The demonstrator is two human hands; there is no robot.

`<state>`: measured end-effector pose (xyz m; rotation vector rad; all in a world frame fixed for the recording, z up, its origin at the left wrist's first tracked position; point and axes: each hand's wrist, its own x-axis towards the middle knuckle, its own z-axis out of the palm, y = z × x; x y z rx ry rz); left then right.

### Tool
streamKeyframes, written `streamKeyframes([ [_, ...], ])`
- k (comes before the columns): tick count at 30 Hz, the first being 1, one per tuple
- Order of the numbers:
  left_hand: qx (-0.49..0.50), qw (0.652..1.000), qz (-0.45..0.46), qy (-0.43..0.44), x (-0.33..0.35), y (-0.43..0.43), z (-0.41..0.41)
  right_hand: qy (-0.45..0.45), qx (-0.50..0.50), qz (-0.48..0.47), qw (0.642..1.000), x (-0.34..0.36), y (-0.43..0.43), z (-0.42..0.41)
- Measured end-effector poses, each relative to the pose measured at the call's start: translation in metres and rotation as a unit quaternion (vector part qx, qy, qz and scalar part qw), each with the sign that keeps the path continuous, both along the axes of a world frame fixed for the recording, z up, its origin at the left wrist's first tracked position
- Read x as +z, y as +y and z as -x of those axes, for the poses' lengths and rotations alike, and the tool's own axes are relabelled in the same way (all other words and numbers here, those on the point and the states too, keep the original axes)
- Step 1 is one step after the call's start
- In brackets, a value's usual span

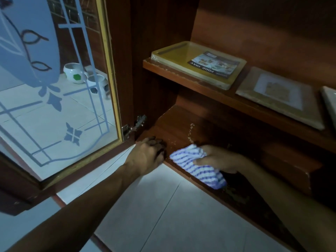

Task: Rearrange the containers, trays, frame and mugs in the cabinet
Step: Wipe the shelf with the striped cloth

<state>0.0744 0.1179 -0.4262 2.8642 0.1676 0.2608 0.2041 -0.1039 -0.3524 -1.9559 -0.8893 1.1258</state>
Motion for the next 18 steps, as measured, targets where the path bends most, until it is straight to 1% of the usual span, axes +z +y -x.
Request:
streamKeyframes([
  [2,-0.001,1.0,0.009,0.016,0.0,-0.004,-0.008,0.051,-0.096,-0.047,0.993,0.017,-0.013,-0.009],
  [3,-0.006,1.0,0.014,0.023,0.0,-0.007,-0.012,0.037,-0.139,-0.063,0.988,0.022,-0.02,-0.018],
  [4,-0.012,0.999,0.018,0.028,0.0,-0.011,-0.015,-0.01,-0.171,-0.063,0.983,0.024,-0.028,-0.032],
  [5,-0.018,0.999,0.024,0.033,0.001,-0.015,-0.018,-0.08,-0.19,-0.047,0.977,0.024,-0.034,-0.047],
  [6,-0.025,0.999,0.026,0.036,0.002,-0.019,-0.02,-0.165,-0.195,-0.019,0.967,0.019,-0.042,-0.063],
  [7,-0.032,0.998,0.025,0.039,0.003,-0.023,-0.022,-0.23,-0.202,0.007,0.952,0.014,-0.05,-0.078],
  [8,-0.039,0.998,0.02,0.043,0.003,-0.028,-0.024,-0.274,-0.212,0.03,0.938,0.004,-0.06,-0.092],
  [9,-0.045,0.998,0.013,0.049,0.003,-0.032,-0.025,-0.299,-0.215,0.058,0.928,-0.006,-0.071,-0.102],
  [11,-0.059,0.996,-0.005,0.066,0.001,-0.039,-0.028,-0.33,-0.21,0.1,0.915,-0.031,-0.09,-0.113],
  [13,-0.076,0.994,-0.019,0.075,0.0,-0.044,-0.03,-0.343,-0.201,0.142,0.906,-0.034,-0.087,-0.084],
  [15,-0.092,0.993,-0.027,0.074,-0.002,-0.048,-0.034,-0.37,-0.174,0.143,0.901,-0.03,-0.074,-0.049],
  [18,-0.107,0.992,-0.019,0.062,-0.007,-0.051,-0.037,-0.349,-0.159,0.114,0.917,-0.029,-0.067,-0.002],
])
